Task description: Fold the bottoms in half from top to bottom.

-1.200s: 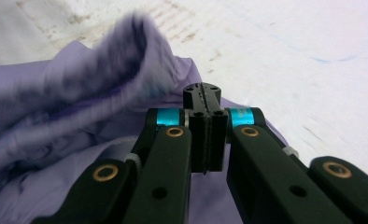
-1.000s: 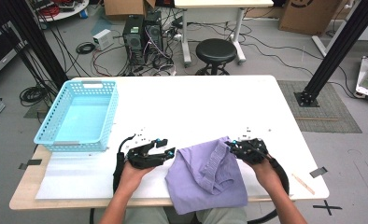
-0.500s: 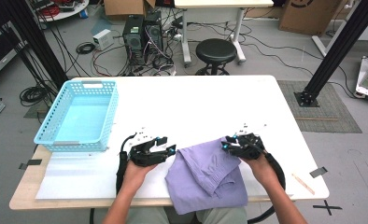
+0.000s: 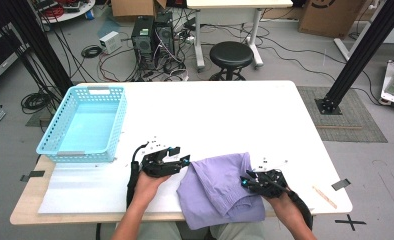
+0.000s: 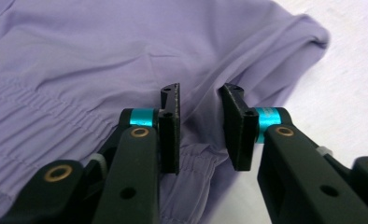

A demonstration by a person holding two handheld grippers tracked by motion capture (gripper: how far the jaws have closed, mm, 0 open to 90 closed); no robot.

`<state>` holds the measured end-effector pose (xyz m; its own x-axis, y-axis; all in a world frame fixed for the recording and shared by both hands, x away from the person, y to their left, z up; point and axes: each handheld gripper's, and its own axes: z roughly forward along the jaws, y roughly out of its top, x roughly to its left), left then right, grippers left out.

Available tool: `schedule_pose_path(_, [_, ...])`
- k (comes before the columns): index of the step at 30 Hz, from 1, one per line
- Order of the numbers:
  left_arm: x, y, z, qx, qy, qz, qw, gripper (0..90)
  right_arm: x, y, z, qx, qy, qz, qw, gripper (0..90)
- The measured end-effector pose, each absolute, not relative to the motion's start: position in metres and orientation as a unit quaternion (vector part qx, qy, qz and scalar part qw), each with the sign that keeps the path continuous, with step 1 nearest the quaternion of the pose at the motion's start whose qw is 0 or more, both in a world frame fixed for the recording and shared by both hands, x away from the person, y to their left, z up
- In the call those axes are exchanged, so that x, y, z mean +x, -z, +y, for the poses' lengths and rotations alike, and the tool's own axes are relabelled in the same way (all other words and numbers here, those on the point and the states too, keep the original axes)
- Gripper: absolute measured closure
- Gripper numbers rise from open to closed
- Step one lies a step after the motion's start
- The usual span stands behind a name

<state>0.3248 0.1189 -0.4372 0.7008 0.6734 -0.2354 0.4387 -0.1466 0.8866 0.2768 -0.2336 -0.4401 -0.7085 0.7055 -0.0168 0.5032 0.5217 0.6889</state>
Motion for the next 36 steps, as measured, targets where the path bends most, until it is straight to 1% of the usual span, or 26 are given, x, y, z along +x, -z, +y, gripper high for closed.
schedule_pose_path(1, [0.325,0.438,0.116,0.752,-0.105,0.372,0.534,43.7,0.274,0.440,-0.233,0.354,-0.344,0.858,0.141,62.4])
schedule_pose_path(5, [0.331,0.445,0.102,0.772,-0.090,0.378,0.503,43.7,0.270,0.434,-0.234,0.361,-0.374,0.844,0.131,56.5])
schedule_pose_path(6, [0.333,0.447,0.098,0.775,-0.089,0.382,0.495,43.7,0.270,0.430,-0.237,0.367,-0.384,0.837,0.133,57.2])
schedule_pose_path(8, [0.338,0.450,0.091,0.789,-0.078,0.389,0.469,46.3,0.272,0.424,-0.243,0.382,-0.391,0.824,0.147,65.0])
schedule_pose_path(10, [0.340,0.452,0.083,0.807,-0.079,0.387,0.439,54.8,0.277,0.421,-0.247,0.395,-0.384,0.817,0.170,75.7])
schedule_pose_path(11, [0.339,0.451,0.082,0.810,-0.085,0.386,0.434,59.8,0.280,0.421,-0.247,0.400,-0.382,0.814,0.177,76.3])
schedule_pose_path(12, [0.340,0.450,0.081,0.813,-0.080,0.386,0.428,69.8,0.281,0.421,-0.247,0.401,-0.379,0.815,0.177,78.9])
schedule_pose_path(13, [0.340,0.450,0.081,0.814,-0.084,0.387,0.426,77.8,0.284,0.422,-0.245,0.399,-0.375,0.817,0.182,79.5])
schedule_pose_path(14, [0.340,0.449,0.080,0.813,-0.087,0.388,0.426,83.8,0.286,0.422,-0.243,0.401,-0.373,0.817,0.182,79.5])
schedule_pose_path(15, [0.341,0.449,0.080,0.812,-0.090,0.391,0.425,85.5,0.288,0.423,-0.240,0.400,-0.370,0.819,0.179,79.4])
schedule_pose_path(17, [0.345,0.447,0.083,0.800,-0.093,0.400,0.438,86.2,0.294,0.426,-0.235,0.404,-0.364,0.822,0.171,79.9])
schedule_pose_path(19, [0.350,0.443,0.086,0.789,-0.103,0.408,0.448,86.4,0.296,0.430,-0.231,0.402,-0.360,0.826,0.163,88.4])
schedule_pose_path(20, [0.352,0.442,0.087,0.784,-0.108,0.411,0.452,86.6,0.297,0.431,-0.228,0.397,-0.358,0.830,0.158,90.0])
schedule_pose_path(25, [0.369,0.436,0.095,0.773,-0.135,0.425,0.451,86.7,0.294,0.432,-0.224,0.395,-0.363,0.829,0.160,90.0])
schedule_pose_path(27, [0.372,0.439,0.098,0.770,-0.136,0.434,0.447,86.7,0.291,0.433,-0.225,0.394,-0.362,0.830,0.157,90.0])
schedule_pose_path(30, [0.373,0.442,0.099,0.774,-0.136,0.427,0.447,86.5,0.286,0.434,-0.227,0.396,-0.350,0.835,0.154,90.0])
schedule_pose_path(31, [0.373,0.442,0.098,0.775,-0.144,0.421,0.448,86.2,0.285,0.433,-0.228,0.397,-0.347,0.835,0.156,89.3])
schedule_pose_path(32, [0.372,0.441,0.098,0.773,-0.149,0.422,0.449,84.3,0.285,0.432,-0.230,0.404,-0.349,0.830,0.162,78.9])
schedule_pose_path(33, [0.371,0.440,0.099,0.768,-0.150,0.424,0.455,79.5,0.286,0.429,-0.232,0.410,-0.355,0.823,0.169,76.3])
schedule_pose_path(34, [0.371,0.439,0.101,0.764,-0.151,0.426,0.461,72.8,0.286,0.426,-0.234,0.409,-0.363,0.819,0.176,75.3])
schedule_pose_path(35, [0.370,0.437,0.102,0.759,-0.156,0.426,0.468,66.4,0.286,0.422,-0.235,0.409,-0.371,0.813,0.186,69.2])
schedule_pose_path(36, [0.369,0.435,0.104,0.756,-0.158,0.424,0.473,62.6,0.287,0.419,-0.235,0.406,-0.382,0.807,0.194,63.5])
